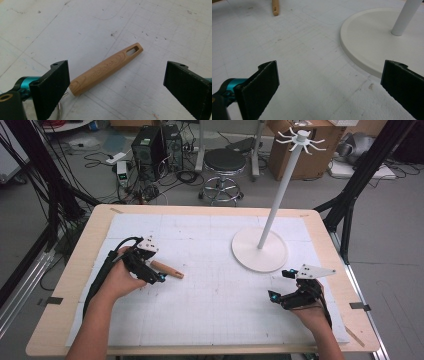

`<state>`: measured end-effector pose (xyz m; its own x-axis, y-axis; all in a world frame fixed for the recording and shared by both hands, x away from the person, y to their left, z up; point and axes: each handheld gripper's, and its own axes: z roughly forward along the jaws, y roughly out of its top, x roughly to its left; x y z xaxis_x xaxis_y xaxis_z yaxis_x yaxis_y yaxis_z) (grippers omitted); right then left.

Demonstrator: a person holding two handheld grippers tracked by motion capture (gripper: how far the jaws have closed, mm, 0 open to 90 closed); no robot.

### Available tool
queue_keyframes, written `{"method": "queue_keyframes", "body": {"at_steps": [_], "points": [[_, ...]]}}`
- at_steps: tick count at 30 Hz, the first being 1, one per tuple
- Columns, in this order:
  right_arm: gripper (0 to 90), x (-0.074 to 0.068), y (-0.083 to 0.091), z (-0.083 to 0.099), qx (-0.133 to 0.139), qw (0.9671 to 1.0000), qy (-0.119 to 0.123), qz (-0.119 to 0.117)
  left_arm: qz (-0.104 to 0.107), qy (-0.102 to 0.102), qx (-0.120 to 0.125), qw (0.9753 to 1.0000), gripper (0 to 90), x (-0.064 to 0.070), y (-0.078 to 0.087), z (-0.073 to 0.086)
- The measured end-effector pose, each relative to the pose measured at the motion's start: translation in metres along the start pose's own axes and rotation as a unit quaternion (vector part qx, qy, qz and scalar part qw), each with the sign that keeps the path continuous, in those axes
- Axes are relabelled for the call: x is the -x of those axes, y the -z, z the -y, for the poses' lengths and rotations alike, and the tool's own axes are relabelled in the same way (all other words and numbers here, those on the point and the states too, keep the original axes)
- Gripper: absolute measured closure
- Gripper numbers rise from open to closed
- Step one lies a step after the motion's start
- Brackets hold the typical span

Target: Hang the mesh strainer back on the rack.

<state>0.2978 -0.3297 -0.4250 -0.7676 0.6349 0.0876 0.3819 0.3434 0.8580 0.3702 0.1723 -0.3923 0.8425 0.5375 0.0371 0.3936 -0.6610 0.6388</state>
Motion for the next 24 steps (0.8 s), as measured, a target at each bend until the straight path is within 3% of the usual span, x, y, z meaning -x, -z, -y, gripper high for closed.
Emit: {"method": "queue_keyframes", "body": {"at_steps": [4, 6, 9, 13, 18, 19, 20, 24], "points": [[0.5, 0.001, -0.001, 0.0, -0.001, 1.0, 0.001, 0.0, -0.01, -0.018, -0.048, 0.9986, 7.5, -0.007, -0.011, -0.005], [0.5, 0.0, -0.001, 0.0, -0.003, 1.0, -0.001, -0.002, -0.006, -0.016, -0.047, 0.9987, 7.7, -0.011, -0.015, -0.008], [0.5, 0.0, -0.001, 0.0, -0.004, 1.0, 0.0, 0.0, -0.01, -0.027, -0.079, 0.9965, 7.7, -0.015, -0.025, -0.011], [0.5, 0.001, -0.001, 0.0, -0.004, 1.0, 0.0, -0.001, -0.004, -0.029, -0.096, 0.9949, 7.9, -0.019, -0.036, -0.012], [0.5, 0.001, 0.0, 0.0, -0.001, 1.0, 0.001, -0.001, -0.004, -0.027, -0.128, 0.9915, 9.6, -0.022, -0.048, -0.006], [0.5, 0.001, 0.0, 0.0, -0.001, 1.0, 0.001, -0.001, -0.006, -0.028, -0.133, 0.9908, 11.8, -0.022, -0.049, -0.006], [0.5, 0.001, -0.001, 0.001, -0.001, 1.0, 0.002, -0.001, -0.008, -0.041, -0.145, 0.9885, 16.5, -0.023, -0.05, -0.006], [0.5, 0.001, -0.001, 0.001, -0.001, 1.0, 0.002, -0.001, 0.001, -0.027, -0.143, 0.9894, 21.2, -0.024, -0.051, -0.005]]}}
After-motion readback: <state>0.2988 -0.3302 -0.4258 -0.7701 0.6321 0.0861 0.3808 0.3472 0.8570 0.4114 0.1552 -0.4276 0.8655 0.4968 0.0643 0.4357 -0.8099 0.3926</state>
